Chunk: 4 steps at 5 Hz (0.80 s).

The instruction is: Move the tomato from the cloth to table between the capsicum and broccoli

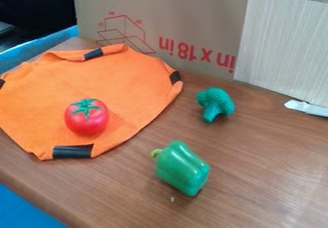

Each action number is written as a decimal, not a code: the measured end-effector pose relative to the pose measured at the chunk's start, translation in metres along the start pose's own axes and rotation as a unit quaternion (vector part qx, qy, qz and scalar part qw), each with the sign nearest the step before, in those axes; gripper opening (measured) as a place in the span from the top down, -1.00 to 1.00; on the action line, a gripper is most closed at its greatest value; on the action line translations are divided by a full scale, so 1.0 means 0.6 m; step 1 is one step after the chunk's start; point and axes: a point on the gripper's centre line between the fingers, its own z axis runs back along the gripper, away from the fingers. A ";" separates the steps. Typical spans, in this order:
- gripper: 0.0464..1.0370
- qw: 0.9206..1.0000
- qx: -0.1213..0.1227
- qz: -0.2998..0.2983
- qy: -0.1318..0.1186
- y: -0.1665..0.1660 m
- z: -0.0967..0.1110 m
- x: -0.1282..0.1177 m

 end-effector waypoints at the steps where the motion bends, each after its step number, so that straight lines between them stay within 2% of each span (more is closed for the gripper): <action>1: -0.93 1.000 -0.006 -0.005 0.018 -0.005 -0.026 -0.001; 2: -0.93 0.999 0.005 -0.032 0.030 -0.018 -0.082 -0.030; 3: -0.93 0.998 -0.002 -0.067 0.019 -0.033 -0.091 -0.058; 4: -0.93 0.994 -0.024 -0.109 0.000 -0.062 -0.109 -0.100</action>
